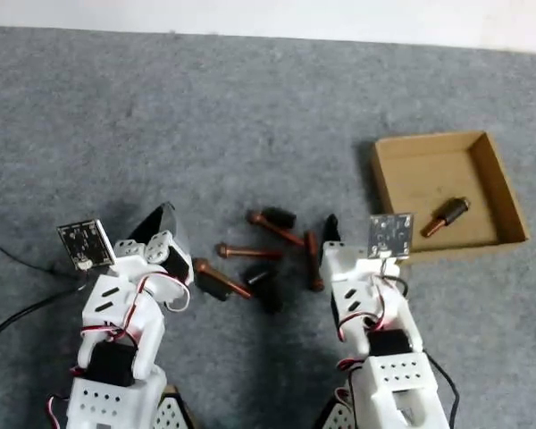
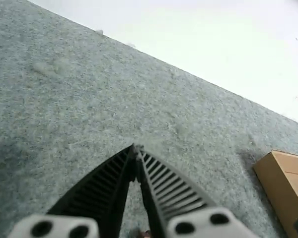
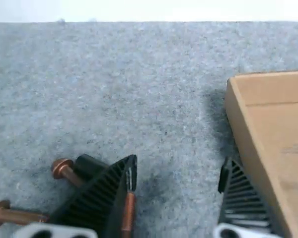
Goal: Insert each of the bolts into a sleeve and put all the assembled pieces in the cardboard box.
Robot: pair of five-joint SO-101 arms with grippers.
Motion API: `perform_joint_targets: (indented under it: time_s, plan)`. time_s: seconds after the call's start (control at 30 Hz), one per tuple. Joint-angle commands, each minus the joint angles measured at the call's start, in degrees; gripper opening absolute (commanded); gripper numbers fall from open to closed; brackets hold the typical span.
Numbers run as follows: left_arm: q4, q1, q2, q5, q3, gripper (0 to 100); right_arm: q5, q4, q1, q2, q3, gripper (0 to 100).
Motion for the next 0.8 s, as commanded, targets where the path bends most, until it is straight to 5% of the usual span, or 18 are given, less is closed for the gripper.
perform_joint_targets:
  time_s: [0.0,0.77]
  plan:
    - [-1.49,-0.04,-0.66,-0.44,1.36,1,0.44,-0.57,-0.4,-1.01,0.04,24.1]
    - [-1.41,-0.04,-0.66,-0.53,1.36,1,0.44,-0.66,-0.13,-0.92,1.36,24.1]
